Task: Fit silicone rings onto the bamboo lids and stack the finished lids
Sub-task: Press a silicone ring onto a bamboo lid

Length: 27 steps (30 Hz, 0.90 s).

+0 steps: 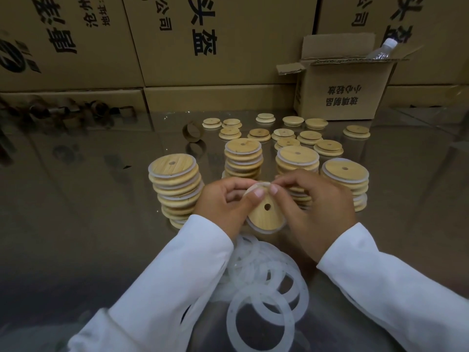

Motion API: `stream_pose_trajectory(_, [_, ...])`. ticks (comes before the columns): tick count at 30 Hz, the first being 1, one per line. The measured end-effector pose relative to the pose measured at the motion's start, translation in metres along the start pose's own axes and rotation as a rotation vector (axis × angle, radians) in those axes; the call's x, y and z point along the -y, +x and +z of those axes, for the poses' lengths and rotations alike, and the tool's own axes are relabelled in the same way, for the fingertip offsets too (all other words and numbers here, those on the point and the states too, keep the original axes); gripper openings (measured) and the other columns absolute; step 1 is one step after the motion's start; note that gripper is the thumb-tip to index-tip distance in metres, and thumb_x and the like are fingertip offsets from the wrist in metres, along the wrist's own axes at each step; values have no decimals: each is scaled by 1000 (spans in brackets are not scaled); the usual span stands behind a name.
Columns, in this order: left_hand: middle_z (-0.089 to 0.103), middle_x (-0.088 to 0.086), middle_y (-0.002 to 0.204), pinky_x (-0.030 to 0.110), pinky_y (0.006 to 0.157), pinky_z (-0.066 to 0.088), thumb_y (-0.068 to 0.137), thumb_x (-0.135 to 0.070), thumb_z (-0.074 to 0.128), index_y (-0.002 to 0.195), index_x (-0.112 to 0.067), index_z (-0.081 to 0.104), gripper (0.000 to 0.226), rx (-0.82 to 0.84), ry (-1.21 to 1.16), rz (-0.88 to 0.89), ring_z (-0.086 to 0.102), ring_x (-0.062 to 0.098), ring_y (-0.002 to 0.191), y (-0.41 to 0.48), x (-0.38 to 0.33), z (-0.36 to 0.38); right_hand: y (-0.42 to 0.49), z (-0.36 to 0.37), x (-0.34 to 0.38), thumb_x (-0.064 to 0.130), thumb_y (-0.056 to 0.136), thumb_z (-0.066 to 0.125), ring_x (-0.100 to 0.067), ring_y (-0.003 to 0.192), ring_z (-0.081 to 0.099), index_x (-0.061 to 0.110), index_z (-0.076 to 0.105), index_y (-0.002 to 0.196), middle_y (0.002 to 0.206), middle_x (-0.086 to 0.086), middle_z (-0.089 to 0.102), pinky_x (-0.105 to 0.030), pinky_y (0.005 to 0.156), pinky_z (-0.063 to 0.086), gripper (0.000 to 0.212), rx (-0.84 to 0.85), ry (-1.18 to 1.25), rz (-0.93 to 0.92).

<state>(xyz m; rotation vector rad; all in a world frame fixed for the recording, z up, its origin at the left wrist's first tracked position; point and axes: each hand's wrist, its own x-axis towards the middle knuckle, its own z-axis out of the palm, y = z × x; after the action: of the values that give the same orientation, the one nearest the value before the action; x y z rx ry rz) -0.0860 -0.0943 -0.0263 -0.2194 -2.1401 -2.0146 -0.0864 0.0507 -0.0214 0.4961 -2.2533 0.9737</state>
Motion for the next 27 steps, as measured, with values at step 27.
stream_pose_trajectory(27, [69,-1,73,15,54,51,80,-6,65,83,-15,65,10,-48,-24,31,66,4,64,0,-3,1,2,0,-6,38,83,58,1,76,59,37,56,80,74,25,58,-16,68,48,4,67,84,122])
